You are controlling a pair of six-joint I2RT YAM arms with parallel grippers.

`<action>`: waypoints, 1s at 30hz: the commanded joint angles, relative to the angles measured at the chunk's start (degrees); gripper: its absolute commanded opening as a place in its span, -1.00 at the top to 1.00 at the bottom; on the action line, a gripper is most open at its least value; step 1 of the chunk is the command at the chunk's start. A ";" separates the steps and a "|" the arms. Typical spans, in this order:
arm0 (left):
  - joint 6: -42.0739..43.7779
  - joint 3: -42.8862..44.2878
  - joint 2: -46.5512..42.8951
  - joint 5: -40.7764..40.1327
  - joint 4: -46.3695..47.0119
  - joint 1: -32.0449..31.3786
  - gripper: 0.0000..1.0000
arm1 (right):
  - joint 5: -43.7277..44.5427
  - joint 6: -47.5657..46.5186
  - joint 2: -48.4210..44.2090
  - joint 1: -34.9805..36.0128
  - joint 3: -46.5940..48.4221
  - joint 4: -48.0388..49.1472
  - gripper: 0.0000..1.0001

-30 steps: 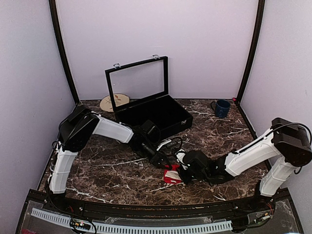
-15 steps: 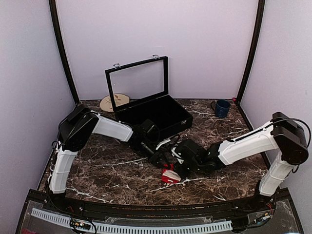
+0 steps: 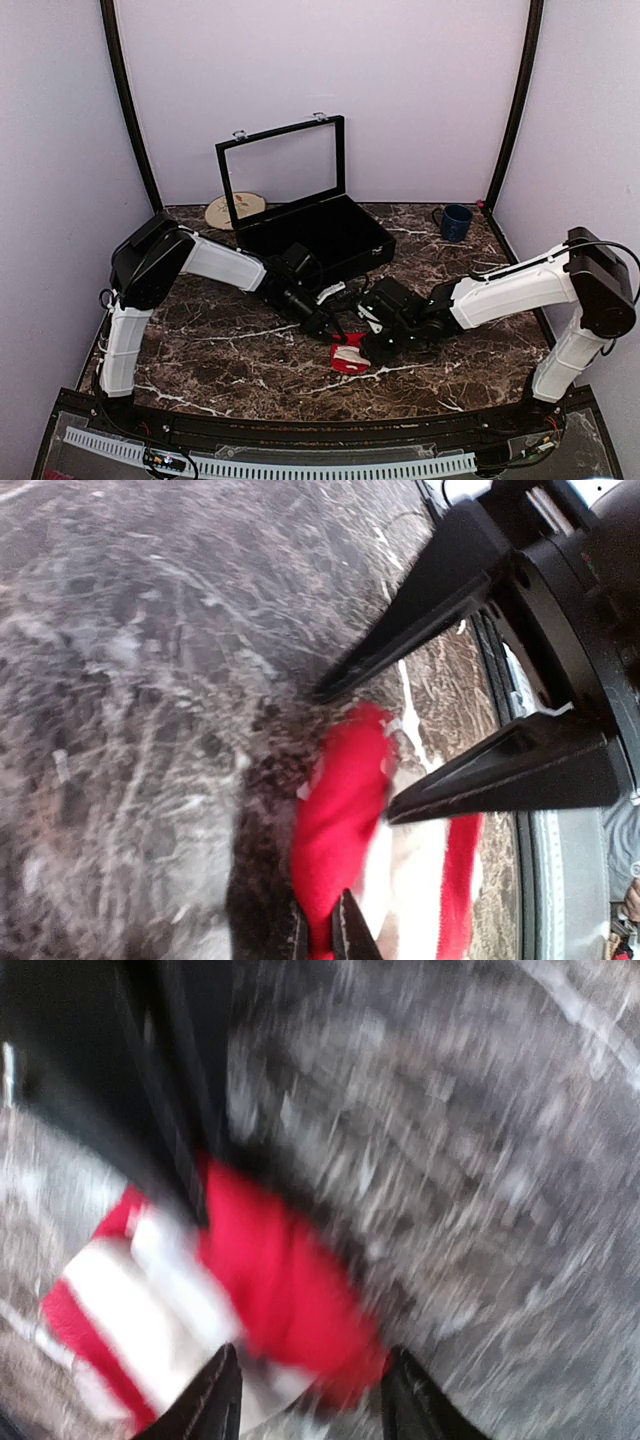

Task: Roll the socks
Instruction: Roll the sock at the center of the board.

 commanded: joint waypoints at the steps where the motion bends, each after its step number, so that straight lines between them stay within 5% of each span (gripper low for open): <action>1: -0.27 -2.41 -4.24 -2.50 3.56 2.05 1.00 | -1.44 2.60 -2.58 -0.42 -0.68 -5.53 0.02; 17: 5.58 -5.38 -6.90 -5.15 2.67 2.00 1.00 | -1.12 7.85 -11.41 -3.27 -6.67 -1.67 -0.07; 30: 15.03 -12.56 -12.25 -23.74 11.14 -2.91 1.00 | -12.80 10.18 -15.42 -11.20 -9.66 5.30 -0.11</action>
